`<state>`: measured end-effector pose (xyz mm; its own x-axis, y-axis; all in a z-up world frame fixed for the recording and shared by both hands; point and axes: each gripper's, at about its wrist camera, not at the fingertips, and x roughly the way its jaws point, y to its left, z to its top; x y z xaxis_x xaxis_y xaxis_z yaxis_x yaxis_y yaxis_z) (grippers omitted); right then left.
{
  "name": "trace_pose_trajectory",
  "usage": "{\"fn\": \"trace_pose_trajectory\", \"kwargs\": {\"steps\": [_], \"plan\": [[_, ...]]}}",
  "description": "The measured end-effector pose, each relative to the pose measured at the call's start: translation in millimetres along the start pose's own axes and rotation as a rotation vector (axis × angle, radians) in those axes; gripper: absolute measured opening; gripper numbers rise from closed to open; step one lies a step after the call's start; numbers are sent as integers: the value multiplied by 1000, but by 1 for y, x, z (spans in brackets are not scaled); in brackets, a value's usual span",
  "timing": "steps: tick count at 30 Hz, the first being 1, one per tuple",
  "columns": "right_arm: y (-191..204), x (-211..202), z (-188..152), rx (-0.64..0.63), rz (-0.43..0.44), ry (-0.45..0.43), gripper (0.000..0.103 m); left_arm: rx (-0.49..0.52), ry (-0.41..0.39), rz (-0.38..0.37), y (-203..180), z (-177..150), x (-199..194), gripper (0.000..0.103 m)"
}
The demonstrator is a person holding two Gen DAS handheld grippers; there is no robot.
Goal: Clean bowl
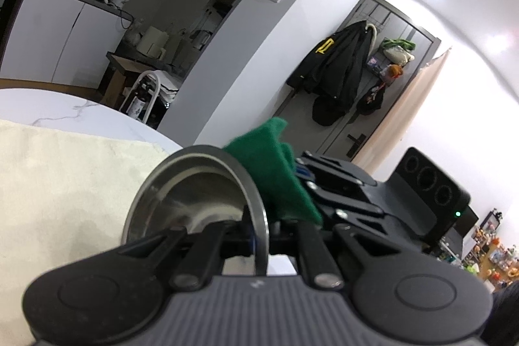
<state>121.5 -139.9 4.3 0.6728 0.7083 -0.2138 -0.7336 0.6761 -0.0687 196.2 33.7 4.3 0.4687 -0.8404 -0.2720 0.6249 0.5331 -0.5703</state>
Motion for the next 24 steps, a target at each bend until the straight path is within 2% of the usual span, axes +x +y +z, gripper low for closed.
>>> {"fn": "trace_pose_trajectory", "kwargs": {"steps": [11, 21, 23, 24], "plan": [[-27, 11, -13, 32, -69, 35, 10, 2, -39, -57, -6, 3, -7, 7], [-32, 14, -24, 21, -69, 74, 10, -26, -76, -102, -4, 6, -12, 6], [-33, 11, -24, 22, -68, 72, 10, -27, -75, -106, -4, 6, -11, 6], [-34, 24, -11, 22, -72, 79, 10, -26, -74, -107, -5, 6, -11, 6]]}}
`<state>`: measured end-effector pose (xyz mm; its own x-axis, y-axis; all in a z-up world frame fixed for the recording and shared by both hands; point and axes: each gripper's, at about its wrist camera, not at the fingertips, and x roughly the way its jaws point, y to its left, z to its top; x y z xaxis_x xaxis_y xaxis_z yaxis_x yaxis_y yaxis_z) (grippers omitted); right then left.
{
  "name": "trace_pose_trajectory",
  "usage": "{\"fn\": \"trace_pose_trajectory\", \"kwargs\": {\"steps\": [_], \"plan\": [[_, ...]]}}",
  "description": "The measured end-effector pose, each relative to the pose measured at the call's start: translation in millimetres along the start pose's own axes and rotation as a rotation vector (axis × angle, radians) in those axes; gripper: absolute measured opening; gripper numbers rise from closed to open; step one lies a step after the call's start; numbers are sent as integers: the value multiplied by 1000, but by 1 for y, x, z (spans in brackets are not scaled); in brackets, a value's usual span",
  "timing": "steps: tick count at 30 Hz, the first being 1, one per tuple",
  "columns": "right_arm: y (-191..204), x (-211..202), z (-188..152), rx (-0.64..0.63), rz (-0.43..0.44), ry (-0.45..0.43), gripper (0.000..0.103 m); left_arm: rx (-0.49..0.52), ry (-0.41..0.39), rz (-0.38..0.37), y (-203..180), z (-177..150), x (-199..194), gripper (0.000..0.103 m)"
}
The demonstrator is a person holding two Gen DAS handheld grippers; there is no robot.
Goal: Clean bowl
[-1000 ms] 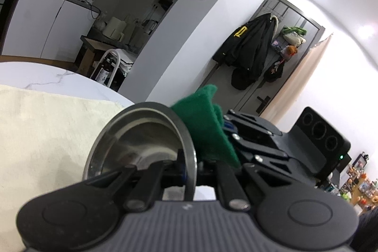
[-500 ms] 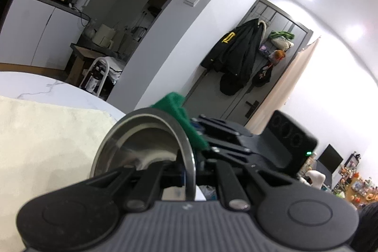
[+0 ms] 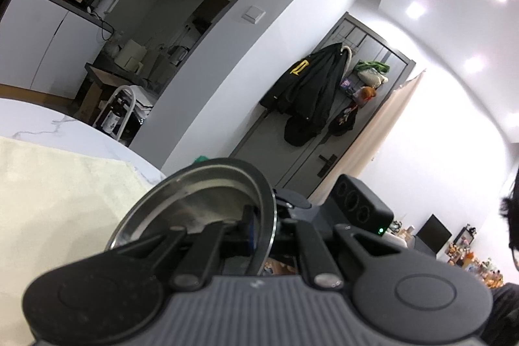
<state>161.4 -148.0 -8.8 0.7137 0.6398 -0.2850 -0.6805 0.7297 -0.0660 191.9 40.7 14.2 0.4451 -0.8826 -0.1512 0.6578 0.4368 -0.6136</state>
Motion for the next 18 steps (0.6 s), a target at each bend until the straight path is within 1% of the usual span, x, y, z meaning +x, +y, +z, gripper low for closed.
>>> {"fn": "trace_pose_trajectory", "kwargs": {"steps": [1, 3, 7, 11, 15, 18], "plan": [[-2, 8, 8, -2, -3, 2, 10, 1, 2, 0, 0, 0, 1, 6], [-4, 5, 8, 1, -2, -2, 10, 4, 7, 9, -1, 0, 2, 6], [-3, -6, 12, -2, 8, -60, 10, -3, 18, 36, 1, -1, 8, 6], [-2, -15, 16, 6, 55, -105, 10, -4, 31, 69, 3, 0, 14, 7], [-1, -17, 13, -19, 52, -104, 10, -2, 40, 61, 3, 0, 14, 7], [-11, -14, 9, -5, 26, -85, 10, 6, 32, 23, -1, 1, 10, 7]]}}
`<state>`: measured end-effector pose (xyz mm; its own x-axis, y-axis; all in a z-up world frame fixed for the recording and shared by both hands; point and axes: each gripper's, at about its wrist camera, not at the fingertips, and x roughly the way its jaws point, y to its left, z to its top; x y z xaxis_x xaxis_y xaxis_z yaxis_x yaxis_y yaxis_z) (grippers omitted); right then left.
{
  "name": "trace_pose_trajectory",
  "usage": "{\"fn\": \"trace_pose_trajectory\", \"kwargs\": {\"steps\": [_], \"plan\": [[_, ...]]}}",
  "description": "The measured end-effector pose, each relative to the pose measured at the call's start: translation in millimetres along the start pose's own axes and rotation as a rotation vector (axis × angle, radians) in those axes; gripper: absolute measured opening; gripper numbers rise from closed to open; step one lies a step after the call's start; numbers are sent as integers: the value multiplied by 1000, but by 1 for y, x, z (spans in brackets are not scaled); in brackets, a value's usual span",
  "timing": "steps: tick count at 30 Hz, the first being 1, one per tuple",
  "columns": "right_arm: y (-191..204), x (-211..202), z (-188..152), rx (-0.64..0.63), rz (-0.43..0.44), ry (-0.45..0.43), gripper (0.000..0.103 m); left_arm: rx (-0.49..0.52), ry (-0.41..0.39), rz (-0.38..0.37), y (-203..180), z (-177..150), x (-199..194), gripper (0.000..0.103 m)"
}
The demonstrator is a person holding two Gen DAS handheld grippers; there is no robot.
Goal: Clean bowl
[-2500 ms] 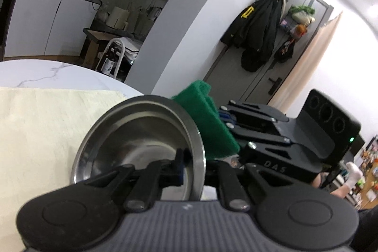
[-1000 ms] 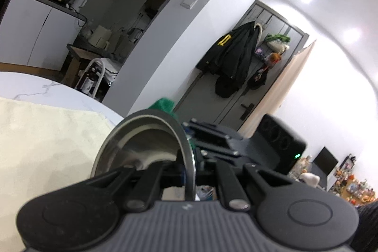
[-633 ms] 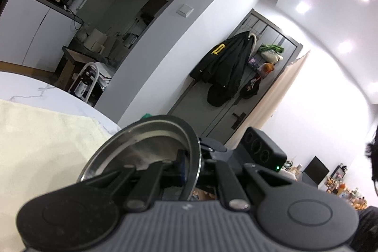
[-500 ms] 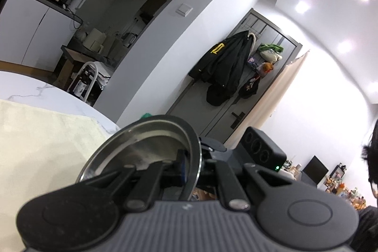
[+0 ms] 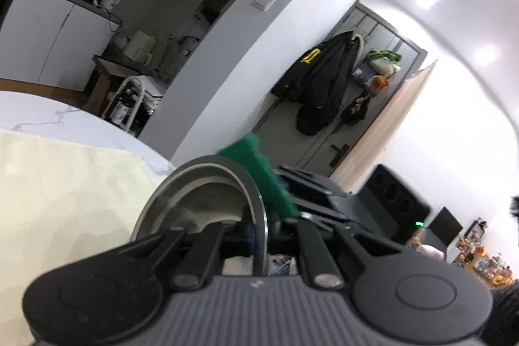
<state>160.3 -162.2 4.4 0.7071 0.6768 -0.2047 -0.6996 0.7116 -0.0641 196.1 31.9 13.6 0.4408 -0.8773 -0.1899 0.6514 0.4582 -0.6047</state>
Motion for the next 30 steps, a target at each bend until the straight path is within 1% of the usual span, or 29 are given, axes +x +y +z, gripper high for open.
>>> {"fn": "trace_pose_trajectory", "kwargs": {"steps": [5, 6, 9, 12, 22, 26, 30], "plan": [[-11, 7, -7, 10, -16, 29, 10, 4, -40, -39, -6, 3, -5, 7], [-7, 2, -11, 11, -14, 31, 10, 1, -47, -52, -6, 3, -6, 7], [-7, 3, -13, -3, -9, 43, 10, -1, -70, -82, -9, 4, -10, 7], [-5, 7, -17, -33, 6, 57, 10, -10, -102, -125, -11, 5, -16, 7], [6, 18, -21, -84, 53, 73, 10, -29, -149, -213, -17, 3, -22, 7], [15, 22, -22, -103, 73, 85, 10, -32, -152, -216, -17, 3, -21, 7], [15, 23, -21, -109, 60, 83, 9, -37, -149, -213, -15, 2, -20, 6]]}}
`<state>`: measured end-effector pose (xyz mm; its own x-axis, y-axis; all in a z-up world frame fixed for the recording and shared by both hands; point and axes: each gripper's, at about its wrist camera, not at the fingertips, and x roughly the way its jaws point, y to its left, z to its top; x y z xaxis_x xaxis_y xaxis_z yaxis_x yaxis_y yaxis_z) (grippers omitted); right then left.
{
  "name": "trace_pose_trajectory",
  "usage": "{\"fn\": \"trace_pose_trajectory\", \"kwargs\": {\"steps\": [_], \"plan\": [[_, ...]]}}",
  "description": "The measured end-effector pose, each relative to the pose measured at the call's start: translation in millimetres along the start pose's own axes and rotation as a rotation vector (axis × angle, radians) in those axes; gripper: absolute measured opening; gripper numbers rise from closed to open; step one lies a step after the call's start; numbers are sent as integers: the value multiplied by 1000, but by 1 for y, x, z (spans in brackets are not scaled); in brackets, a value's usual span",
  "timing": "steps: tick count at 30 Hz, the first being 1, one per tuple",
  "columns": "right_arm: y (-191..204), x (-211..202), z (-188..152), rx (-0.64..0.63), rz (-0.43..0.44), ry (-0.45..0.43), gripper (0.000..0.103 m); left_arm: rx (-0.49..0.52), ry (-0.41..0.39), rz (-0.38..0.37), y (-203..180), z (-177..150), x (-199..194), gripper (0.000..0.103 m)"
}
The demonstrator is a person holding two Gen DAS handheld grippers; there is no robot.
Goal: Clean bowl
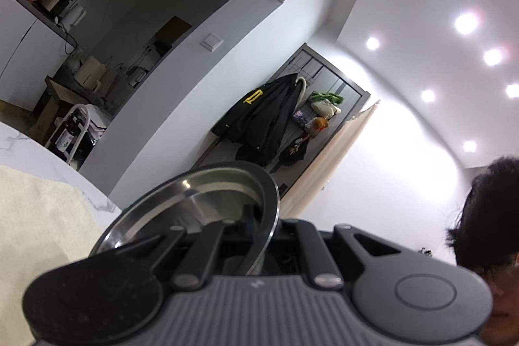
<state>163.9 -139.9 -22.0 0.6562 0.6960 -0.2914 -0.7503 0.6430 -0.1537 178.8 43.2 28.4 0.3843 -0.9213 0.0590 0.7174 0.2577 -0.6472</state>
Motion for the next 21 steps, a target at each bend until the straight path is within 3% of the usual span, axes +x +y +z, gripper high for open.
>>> {"fn": "trace_pose_trajectory", "kwargs": {"steps": [10, 21], "plan": [[-5, -17, 8, 23, -76, -94, 9, -14, -4, 40, 7, 0, -6, 6], [-2, -40, 9, 27, -95, -192, 10, -36, 41, 90, 16, -1, -3, 6]]}}
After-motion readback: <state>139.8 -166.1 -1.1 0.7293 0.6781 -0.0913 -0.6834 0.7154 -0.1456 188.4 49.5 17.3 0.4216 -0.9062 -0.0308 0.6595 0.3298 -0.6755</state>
